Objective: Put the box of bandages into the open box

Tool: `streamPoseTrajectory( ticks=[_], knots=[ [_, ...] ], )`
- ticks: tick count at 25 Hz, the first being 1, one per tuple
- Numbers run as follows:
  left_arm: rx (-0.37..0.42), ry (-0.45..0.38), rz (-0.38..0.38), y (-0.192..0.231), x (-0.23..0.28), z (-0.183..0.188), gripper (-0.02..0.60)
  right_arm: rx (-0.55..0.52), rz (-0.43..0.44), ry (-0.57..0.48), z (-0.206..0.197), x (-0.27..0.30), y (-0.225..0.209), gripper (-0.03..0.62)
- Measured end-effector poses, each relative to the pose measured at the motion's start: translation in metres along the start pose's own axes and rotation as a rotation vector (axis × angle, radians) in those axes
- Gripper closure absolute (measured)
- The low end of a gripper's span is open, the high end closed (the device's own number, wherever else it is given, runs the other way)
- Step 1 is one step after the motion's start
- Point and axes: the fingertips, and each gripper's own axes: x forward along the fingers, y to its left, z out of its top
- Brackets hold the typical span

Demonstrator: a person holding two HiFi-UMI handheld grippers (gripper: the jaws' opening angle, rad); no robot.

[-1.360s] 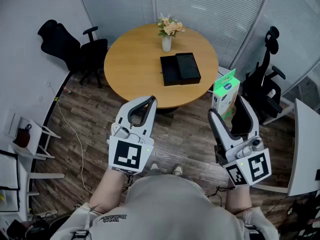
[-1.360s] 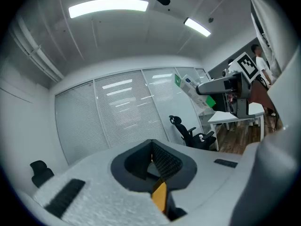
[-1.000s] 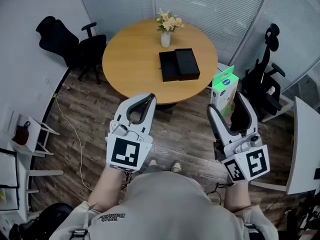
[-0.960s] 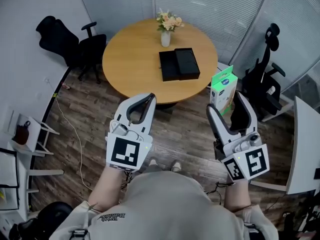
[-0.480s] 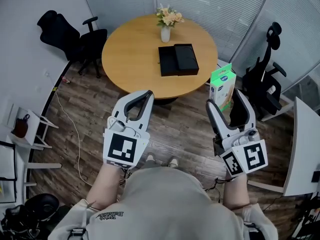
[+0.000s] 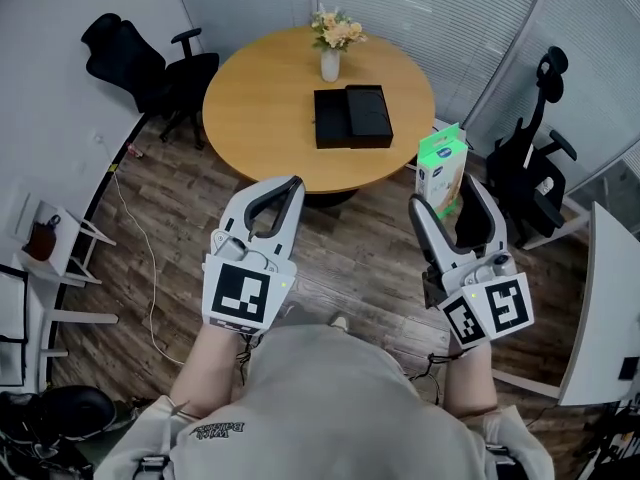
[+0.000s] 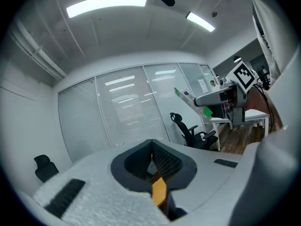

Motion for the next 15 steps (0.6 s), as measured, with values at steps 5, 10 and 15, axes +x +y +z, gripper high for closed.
streamPoseTrajectory(
  ticks=[5,10,15],
  knots=[
    [0.028,0.024,-0.003,-0.01,0.004,-0.006,0.56,-0.061,-0.002,0.0,-0.006,-0.003,-0.005,0.283],
    [0.034,0.028,0.011,-0.014,0.008,-0.006,0.56,-0.064,0.015,-0.001,-0.009,-0.002,-0.01,0.283],
    [0.027,0.026,0.023,-0.008,0.015,-0.01,0.56,-0.062,0.023,0.0,-0.013,0.01,-0.016,0.283]
  ],
)
